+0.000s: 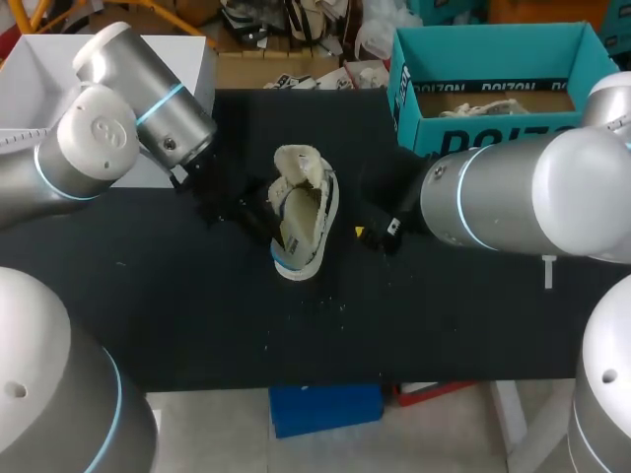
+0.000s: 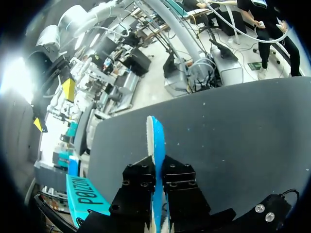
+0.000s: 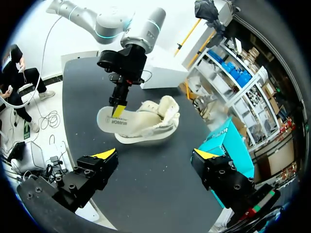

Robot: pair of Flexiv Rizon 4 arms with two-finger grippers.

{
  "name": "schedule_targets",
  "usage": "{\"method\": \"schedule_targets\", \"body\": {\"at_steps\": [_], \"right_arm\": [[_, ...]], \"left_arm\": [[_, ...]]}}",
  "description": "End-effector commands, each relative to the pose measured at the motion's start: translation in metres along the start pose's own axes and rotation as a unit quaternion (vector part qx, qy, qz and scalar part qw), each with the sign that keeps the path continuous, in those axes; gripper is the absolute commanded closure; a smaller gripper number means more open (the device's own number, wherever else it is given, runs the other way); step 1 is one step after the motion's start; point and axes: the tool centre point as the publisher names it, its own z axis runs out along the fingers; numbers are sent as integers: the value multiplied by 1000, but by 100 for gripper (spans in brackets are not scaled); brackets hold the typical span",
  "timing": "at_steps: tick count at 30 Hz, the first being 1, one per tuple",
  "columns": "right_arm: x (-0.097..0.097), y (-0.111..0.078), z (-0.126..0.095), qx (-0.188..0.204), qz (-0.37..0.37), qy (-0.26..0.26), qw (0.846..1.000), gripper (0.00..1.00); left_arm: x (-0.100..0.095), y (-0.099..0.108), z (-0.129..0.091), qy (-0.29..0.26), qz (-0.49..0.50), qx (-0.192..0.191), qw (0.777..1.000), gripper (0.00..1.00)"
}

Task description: Take the shoe out of the shoebox, open the shoe tongue, remove and reinsert the insole, then place the shoe into the shoebox

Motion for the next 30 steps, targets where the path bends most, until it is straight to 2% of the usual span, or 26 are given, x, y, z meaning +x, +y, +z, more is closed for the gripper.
{"method": "schedule_targets", "body": {"at_steps": [1,12,26,30], "right_arm": [[1,0,2,-1,0,0,1000,0],[1,0,2,-1,0,0,1000,0],[1,0,2,-1,0,0,1000,0],[1,0,2,-1,0,0,1000,0]], "left_arm": [[3,5,-1,-15,3,-7,1000,100],[-3,28,2,-40,1,-26,999,100],[1,50,4,-39,-11,-57,998,100],[-2,53,6,-23,-9,-73,997,100]]}}
